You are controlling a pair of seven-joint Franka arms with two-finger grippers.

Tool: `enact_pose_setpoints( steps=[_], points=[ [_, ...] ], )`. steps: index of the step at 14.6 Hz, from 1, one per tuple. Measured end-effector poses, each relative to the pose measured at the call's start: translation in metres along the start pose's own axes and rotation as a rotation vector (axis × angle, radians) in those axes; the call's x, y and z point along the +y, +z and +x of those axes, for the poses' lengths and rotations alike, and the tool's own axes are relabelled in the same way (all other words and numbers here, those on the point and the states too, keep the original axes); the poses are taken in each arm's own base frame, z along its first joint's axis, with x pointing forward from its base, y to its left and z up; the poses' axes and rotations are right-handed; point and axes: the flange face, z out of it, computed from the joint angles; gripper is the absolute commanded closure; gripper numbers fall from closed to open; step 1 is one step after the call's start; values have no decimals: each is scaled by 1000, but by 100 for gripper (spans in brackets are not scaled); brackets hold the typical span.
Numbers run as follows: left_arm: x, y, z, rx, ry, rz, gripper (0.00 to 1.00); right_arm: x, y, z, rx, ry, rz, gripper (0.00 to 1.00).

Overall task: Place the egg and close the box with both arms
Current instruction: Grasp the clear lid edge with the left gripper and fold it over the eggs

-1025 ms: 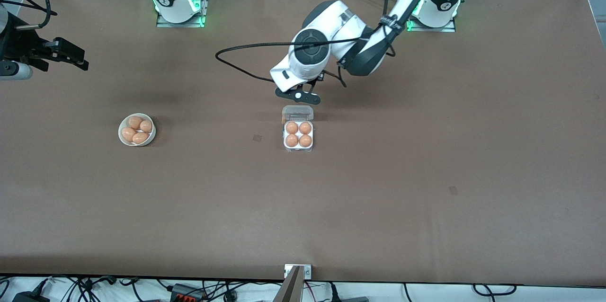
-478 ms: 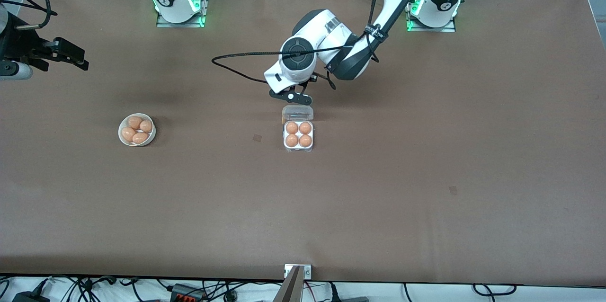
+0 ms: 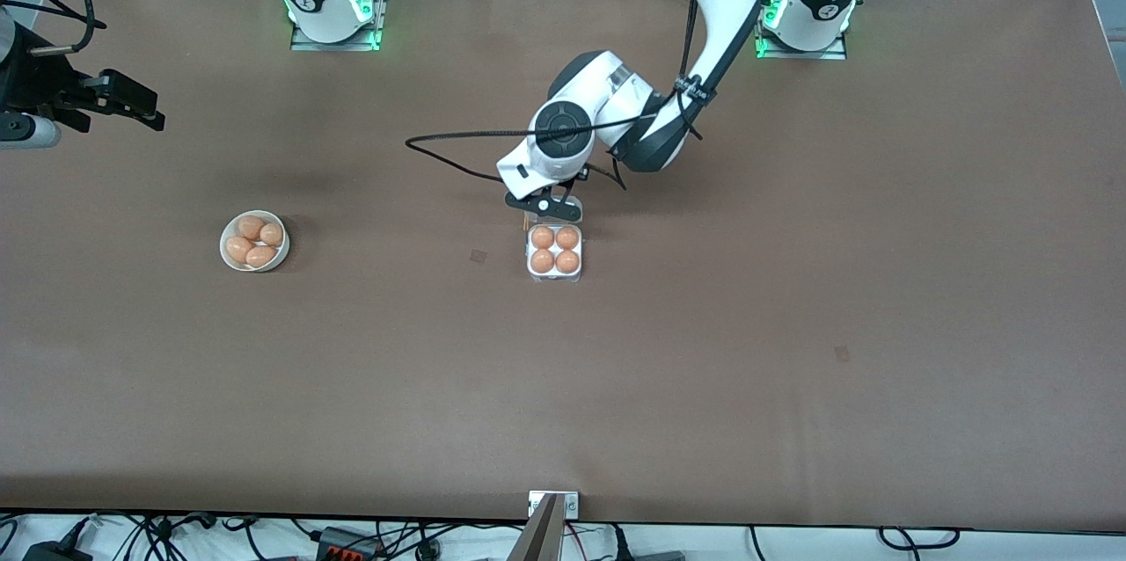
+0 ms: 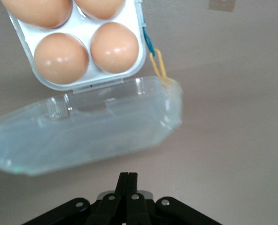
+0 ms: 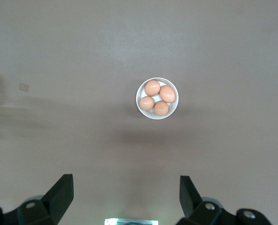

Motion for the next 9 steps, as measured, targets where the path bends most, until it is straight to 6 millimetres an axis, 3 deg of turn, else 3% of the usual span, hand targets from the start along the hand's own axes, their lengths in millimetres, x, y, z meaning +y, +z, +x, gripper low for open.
enact_pose_setpoints(
  steps=[9],
  points=[
    [-16, -2, 15, 5, -26, -9, 99, 0, 0, 0, 0, -1, 0, 0]
  ],
)
